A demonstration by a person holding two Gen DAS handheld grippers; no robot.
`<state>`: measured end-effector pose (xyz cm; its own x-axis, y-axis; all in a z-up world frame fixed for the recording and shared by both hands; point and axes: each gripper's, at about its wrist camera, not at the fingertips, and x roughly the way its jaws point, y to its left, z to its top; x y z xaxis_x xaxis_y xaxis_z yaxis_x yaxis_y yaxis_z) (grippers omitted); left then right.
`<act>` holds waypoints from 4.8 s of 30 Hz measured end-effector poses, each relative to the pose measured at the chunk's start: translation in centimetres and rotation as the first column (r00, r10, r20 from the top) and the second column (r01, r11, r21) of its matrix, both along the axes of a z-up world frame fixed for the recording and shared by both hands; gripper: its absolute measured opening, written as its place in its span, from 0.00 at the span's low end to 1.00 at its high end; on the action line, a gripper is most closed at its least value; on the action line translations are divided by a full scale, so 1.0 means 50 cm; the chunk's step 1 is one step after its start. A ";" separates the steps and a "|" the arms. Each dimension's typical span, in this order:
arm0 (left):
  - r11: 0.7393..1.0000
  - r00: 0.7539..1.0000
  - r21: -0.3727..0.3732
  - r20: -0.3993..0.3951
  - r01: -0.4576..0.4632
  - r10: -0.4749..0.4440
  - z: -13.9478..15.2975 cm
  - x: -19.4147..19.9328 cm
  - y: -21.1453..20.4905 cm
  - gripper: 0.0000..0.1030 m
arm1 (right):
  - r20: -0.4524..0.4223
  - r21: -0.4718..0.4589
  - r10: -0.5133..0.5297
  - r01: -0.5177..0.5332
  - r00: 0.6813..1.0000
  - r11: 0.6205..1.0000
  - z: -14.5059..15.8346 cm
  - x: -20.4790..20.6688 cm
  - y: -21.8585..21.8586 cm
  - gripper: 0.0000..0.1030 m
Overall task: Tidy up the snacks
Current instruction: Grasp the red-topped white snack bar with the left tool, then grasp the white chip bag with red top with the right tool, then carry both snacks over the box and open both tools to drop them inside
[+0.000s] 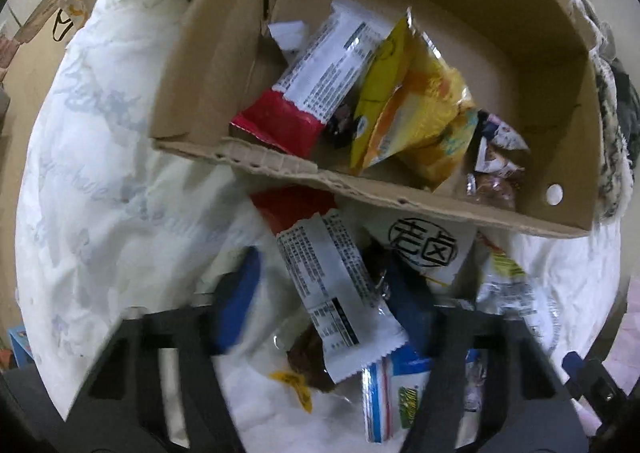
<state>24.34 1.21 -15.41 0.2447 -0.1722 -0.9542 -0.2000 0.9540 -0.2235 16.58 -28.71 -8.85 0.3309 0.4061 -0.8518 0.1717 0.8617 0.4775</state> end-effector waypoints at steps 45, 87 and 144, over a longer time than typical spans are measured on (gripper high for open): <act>0.996 0.989 0.018 0.119 0.087 -0.089 0.170 -0.207 0.046 0.26 | -0.168 0.141 0.036 -0.012 0.985 0.990 -0.124 0.094 0.050 0.46; 0.977 0.942 0.209 0.323 0.025 -0.094 0.277 -0.181 0.058 0.26 | 0.347 0.124 0.204 -0.261 0.915 0.957 0.163 0.019 0.087 0.30; 0.969 0.880 0.236 0.440 0.076 -0.177 0.252 0.035 -0.008 0.83 | 0.251 -0.032 0.153 -0.150 0.956 0.988 0.069 0.225 0.078 0.69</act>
<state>26.09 0.83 -2.81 0.6489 -0.0438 -0.7596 0.0012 0.9984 -0.0565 27.83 -24.82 -5.41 0.4706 0.4581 -0.7541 -0.0856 0.8743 0.4778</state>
